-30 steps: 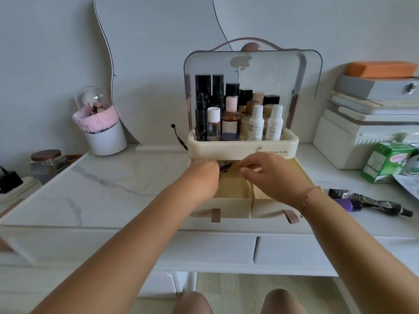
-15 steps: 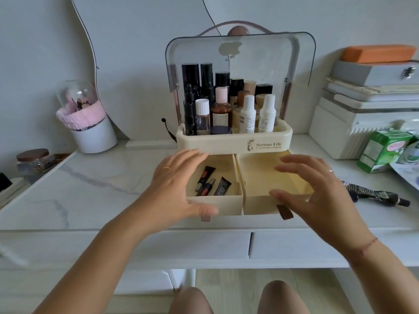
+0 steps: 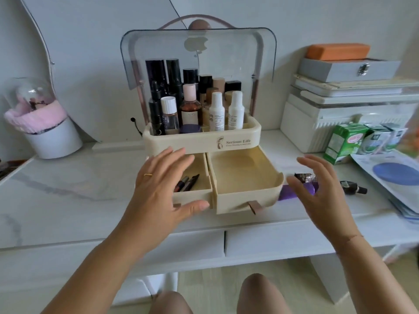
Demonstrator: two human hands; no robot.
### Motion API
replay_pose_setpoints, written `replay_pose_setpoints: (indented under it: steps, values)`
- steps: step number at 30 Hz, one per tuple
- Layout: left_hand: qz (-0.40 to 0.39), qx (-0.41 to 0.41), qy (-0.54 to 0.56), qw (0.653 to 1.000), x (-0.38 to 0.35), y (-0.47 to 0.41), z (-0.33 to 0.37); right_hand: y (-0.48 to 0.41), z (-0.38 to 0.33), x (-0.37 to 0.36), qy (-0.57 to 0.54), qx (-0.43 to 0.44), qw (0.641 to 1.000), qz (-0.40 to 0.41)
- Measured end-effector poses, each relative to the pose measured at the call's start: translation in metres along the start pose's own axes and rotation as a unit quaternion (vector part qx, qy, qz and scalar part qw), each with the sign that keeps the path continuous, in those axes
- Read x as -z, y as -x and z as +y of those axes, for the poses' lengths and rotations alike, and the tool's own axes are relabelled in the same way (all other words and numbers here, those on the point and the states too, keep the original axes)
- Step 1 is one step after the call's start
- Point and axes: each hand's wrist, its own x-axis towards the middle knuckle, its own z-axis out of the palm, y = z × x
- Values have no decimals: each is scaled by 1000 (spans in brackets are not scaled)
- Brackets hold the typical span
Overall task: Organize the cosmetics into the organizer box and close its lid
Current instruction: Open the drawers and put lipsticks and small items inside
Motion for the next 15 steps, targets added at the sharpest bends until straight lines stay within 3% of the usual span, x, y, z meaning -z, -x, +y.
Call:
replay_pose_setpoints:
  steps: [3, 8, 12, 15]
  values:
    - [-8, -69, -16, 997, -18, -9, 22, -15, 31, 22, 69, -20, 997, -39]
    - [-5, -64, 31, 997, -35, -20, 29, -26, 66, 35, 239, 8, 960, -145]
    - [12, -52, 29, 998, -36, -18, 32, -22, 74, 35, 256, 22, 957, -134]
    - [26, -39, 26, 999, -35, -14, 31, -17, 67, 40, 198, 37, 978, -59]
